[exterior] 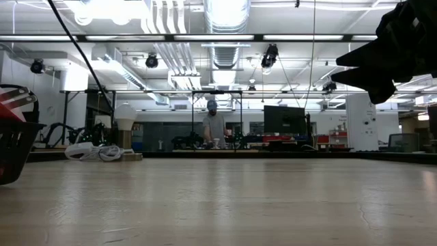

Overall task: Pick & Place Office items
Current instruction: Put the blue digital clock into the orange basket, then return to Home Position

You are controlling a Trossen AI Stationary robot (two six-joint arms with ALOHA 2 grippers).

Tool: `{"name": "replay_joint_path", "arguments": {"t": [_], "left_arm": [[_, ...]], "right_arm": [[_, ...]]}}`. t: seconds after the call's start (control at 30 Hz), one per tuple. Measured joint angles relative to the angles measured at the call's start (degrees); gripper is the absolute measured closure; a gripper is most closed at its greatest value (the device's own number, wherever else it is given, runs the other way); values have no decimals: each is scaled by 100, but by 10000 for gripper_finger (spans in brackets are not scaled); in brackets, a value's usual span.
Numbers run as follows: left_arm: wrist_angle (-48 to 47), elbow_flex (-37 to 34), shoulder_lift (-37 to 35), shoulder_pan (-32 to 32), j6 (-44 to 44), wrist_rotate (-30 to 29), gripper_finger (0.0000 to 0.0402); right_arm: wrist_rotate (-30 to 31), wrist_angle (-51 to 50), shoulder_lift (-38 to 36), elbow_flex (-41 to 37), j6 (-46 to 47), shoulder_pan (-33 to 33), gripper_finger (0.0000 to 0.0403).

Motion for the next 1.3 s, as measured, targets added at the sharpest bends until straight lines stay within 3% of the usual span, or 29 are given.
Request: {"name": "replay_joint_path", "arguments": {"t": [0.27, 0.6, 0.67, 0.77, 0.93, 1.13, 1.3], "left_arm": [[21, 0, -8, 0, 3, -25, 174], [10, 249, -154, 34, 68, -48, 170], [10, 262, -259, 53, 132, -285, 170], [4, 262, -426, 144, 447, -1039, 170], [5, 262, -661, 599, 1758, -2584, 171], [101, 413, -787, 1377, 3713, -4750, 172], [1136, 575, -789, 1972, 5834, -6143, 172]], "right_arm": [[-1, 0, 0, 0, 0, 2, 193], [0, 0, 0, 0, 0, 0, 193], [0, -2, 0, 0, 0, 1, 193], [0, -2, 0, 0, 0, 1, 193], [-2, -2, -2, 0, 0, 0, 193], [0, -2, -2, 0, 0, 2, 193], [0, -2, -2, 0, 0, 0, 193]]}}
